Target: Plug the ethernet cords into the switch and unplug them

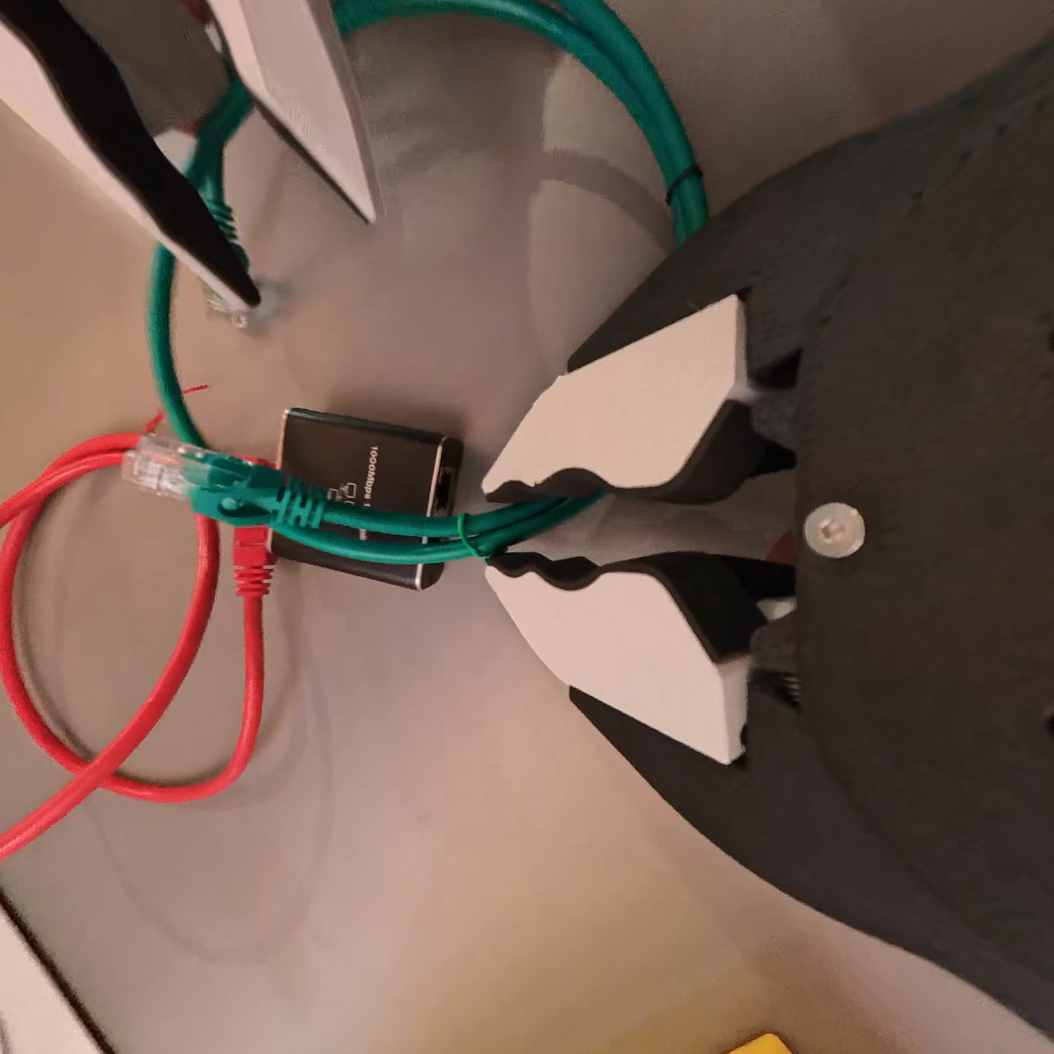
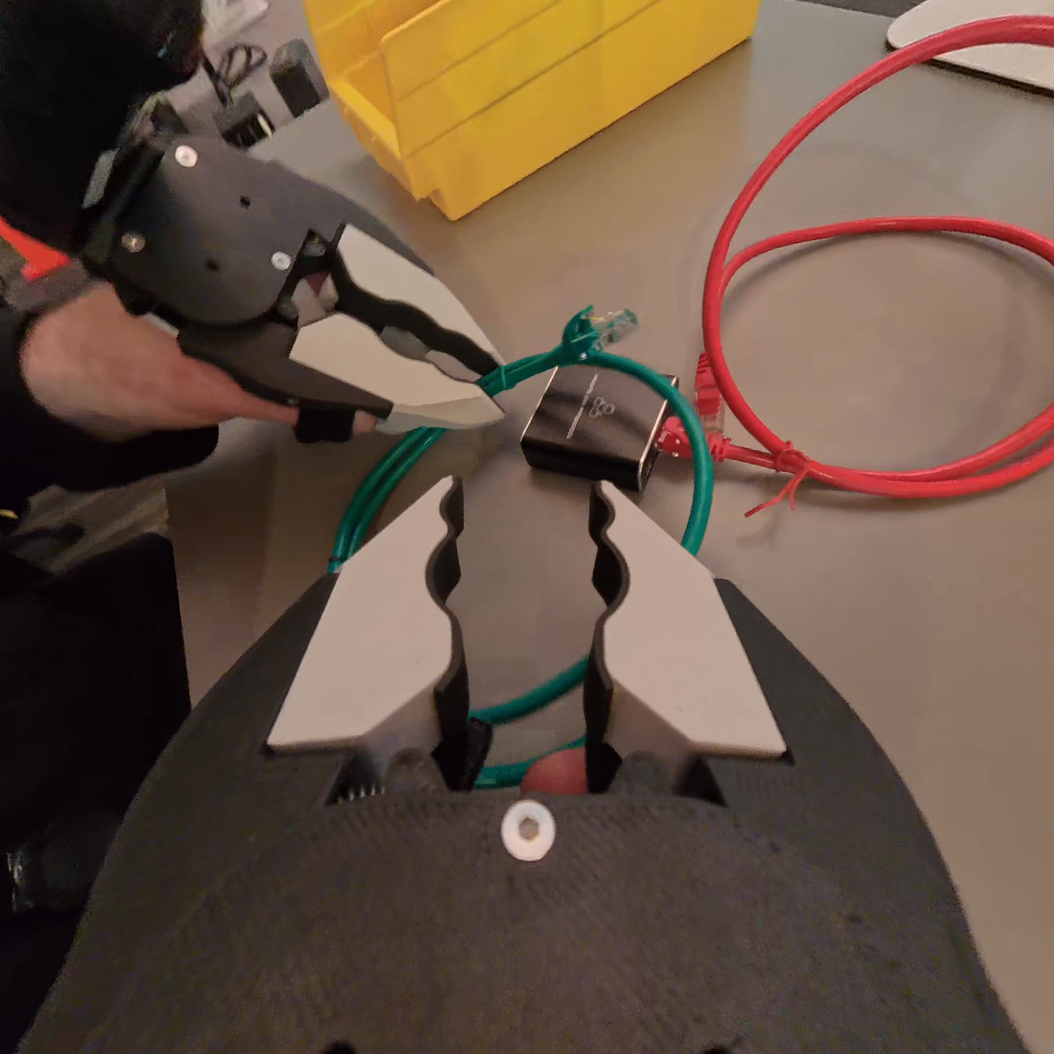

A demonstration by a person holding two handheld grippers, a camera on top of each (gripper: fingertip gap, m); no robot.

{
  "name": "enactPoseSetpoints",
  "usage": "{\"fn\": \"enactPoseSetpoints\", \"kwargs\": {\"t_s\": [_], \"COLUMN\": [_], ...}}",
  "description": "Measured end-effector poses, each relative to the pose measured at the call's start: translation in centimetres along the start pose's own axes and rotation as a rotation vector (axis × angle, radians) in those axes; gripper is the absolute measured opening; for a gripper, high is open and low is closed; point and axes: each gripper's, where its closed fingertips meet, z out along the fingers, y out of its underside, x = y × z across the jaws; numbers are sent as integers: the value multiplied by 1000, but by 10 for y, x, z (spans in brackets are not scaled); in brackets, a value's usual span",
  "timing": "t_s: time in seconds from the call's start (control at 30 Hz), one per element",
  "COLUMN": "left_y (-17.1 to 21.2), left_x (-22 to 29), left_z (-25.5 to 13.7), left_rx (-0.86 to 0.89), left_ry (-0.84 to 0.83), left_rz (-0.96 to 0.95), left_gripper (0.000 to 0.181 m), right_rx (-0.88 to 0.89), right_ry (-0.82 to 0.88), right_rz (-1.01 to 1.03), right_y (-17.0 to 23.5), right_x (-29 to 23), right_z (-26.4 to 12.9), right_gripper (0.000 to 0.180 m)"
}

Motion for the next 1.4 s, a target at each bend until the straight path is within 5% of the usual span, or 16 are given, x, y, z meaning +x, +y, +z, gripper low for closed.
{"fn": "enactPoseSetpoints", "kwargs": {"t_s": [0.33, 0.57, 0.7, 0.93, 1.4], "left_y": [-27, -37, -40, -44, -57], "left_x": [23, 38, 39, 39, 65], "left_z": [-14, -17, -18, -22, -22], "left_rx": [113, 164, 182, 218, 362], "left_ry": [-91, -118, -145, -162, -49], "left_rz": [113, 181, 195, 211, 131], "left_gripper": [14, 14, 14, 15, 14], "right_rx": [162, 268, 243, 278, 453], "right_ry": [8, -64, -108, -103, -508], "right_rz": [52, 158, 136, 149, 418], "right_y": [-37, -50, -47, -53, -80], "right_x": [-3, 1, -4, -5, -35], "right_z": [-2, -10, -7, -12, -30], "right_gripper": [44, 16, 26, 14, 14]}}
